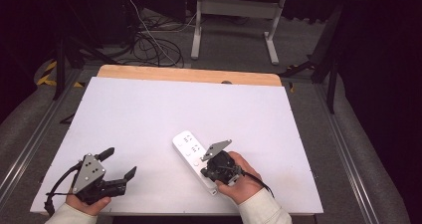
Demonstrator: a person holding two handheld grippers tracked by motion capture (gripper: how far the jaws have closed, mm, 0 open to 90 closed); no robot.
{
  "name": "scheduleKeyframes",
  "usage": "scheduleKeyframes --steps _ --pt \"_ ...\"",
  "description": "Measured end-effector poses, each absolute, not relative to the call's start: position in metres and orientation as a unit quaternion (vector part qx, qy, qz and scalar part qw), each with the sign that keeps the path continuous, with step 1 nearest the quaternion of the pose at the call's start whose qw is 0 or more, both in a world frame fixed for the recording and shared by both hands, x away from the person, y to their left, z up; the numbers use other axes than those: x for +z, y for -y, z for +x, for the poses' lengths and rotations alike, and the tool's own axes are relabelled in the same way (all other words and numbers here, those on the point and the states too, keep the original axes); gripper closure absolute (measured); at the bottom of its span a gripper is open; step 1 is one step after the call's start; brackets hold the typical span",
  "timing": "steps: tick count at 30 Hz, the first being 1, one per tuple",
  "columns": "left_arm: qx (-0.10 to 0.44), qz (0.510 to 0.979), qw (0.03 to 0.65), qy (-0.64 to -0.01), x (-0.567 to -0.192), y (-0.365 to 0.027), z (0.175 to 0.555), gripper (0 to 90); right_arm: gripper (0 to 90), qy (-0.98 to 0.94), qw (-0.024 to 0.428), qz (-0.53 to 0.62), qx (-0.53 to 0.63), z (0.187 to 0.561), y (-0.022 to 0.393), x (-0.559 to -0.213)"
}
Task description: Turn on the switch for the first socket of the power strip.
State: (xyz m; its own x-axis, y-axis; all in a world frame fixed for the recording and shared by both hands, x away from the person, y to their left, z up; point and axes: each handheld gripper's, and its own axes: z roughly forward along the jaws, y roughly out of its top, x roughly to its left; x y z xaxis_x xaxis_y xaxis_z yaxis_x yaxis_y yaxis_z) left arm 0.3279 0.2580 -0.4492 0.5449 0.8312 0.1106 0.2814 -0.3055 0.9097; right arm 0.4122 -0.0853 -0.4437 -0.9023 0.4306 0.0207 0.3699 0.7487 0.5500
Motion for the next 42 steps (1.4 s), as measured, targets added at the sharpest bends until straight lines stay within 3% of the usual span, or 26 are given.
scheduleKeyframes --steps 30,42 --pt "0.303 0.753 0.455 -0.367 -0.449 -0.258 0.328 14.1 90.0 -0.931 0.059 0.215 0.288 0.411 0.086 -0.446" --pt "0.302 0.75 0.459 -0.37 -0.449 -0.258 0.328 14.1 90.0 -0.92 0.067 0.2 0.332 0.403 0.088 -0.429"
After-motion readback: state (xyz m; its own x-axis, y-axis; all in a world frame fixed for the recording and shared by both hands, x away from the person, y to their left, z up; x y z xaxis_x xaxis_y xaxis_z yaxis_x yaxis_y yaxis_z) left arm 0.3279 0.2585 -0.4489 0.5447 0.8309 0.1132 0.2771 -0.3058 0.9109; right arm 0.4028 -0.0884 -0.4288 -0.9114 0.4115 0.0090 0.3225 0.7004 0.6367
